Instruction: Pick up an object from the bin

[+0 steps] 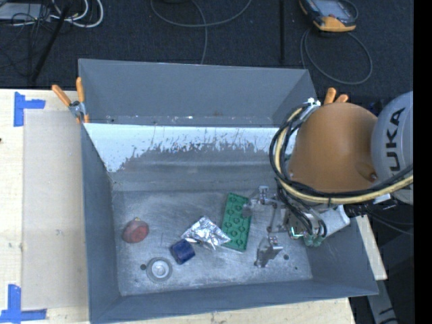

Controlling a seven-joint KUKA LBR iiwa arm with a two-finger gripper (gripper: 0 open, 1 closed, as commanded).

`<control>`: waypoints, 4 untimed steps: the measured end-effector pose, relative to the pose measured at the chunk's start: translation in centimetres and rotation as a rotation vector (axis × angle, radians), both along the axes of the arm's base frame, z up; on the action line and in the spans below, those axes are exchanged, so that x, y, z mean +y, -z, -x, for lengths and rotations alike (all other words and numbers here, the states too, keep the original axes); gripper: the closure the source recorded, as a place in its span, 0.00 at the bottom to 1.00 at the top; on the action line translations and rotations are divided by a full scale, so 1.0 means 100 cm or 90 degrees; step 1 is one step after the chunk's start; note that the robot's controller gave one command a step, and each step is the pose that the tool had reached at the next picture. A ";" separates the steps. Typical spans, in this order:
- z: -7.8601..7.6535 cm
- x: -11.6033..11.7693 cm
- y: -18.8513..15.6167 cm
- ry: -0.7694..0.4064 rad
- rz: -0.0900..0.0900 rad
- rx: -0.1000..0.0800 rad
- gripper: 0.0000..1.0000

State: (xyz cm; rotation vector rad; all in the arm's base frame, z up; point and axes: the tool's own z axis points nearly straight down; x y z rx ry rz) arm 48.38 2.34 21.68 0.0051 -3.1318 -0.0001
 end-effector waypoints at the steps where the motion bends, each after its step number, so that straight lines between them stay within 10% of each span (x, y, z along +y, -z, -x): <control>1: -0.045 0.047 0.147 0.026 0.000 -0.008 0.00; 4: -0.030 0.045 0.145 0.297 0.000 -0.008 0.00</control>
Offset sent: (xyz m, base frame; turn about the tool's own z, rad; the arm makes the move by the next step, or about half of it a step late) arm 0.0433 0.0462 -0.1468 0.0417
